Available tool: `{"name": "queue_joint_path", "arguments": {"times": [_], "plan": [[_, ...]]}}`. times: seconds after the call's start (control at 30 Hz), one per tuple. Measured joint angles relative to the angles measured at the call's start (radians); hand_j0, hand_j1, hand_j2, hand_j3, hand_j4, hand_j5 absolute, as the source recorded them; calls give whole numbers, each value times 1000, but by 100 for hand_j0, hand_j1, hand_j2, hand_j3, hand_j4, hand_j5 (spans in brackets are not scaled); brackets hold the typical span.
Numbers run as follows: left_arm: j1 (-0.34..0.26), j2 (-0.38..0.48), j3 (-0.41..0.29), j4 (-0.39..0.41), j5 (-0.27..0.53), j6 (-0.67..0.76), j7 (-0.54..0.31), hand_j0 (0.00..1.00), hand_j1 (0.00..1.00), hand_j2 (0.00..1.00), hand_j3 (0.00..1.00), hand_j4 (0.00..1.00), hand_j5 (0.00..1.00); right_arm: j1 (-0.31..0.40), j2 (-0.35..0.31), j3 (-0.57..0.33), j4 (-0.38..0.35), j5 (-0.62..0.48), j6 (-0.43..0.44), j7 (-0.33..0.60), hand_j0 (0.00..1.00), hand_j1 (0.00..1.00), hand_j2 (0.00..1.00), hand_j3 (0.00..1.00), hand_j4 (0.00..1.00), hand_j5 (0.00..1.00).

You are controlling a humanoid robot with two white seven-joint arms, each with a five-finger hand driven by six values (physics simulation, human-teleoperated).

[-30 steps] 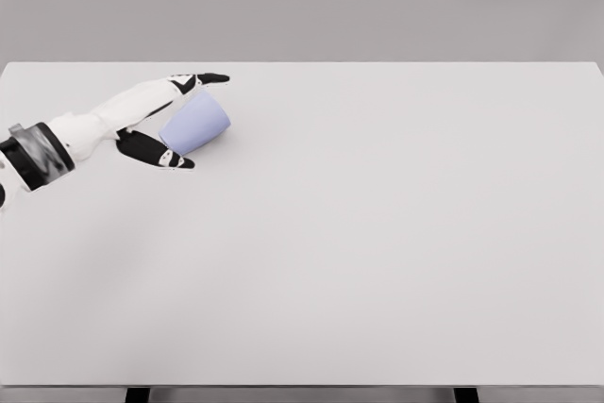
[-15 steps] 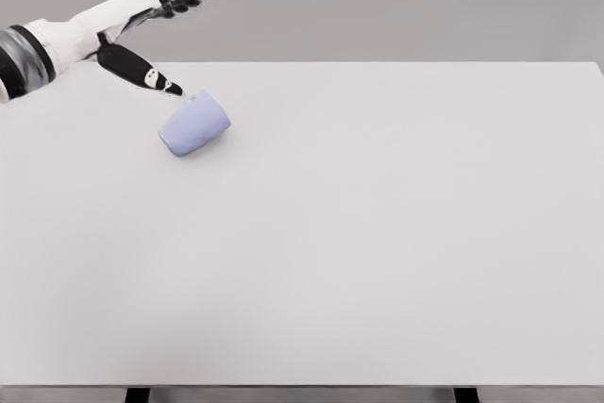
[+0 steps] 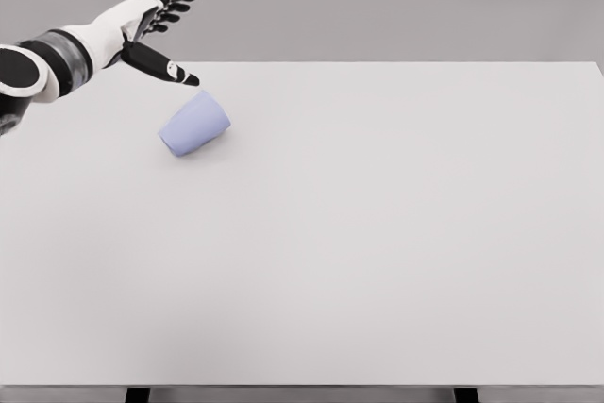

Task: Flip the cup with left arm and place it on the table

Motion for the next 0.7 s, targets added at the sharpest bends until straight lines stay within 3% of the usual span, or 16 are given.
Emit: {"name": "queue_joint_path", "arguments": {"times": [0.2, 0.43, 0.7], "plan": [[0, -31, -55, 22, 13, 12, 56, 100, 100, 100, 100, 100, 100, 0, 0, 0, 0, 0, 0, 0, 100, 100, 100, 100, 100, 100], [0, -67, -95, 121, 138, 14, 54, 100, 100, 100, 100, 100, 100, 0, 0, 0, 0, 0, 0, 0, 100, 100, 100, 100, 100, 100], [0, -132, -140, 213, 100, 14, 62, 100, 100, 100, 100, 100, 100, 0, 0, 0, 0, 0, 0, 0, 100, 100, 100, 100, 100, 100]]}}
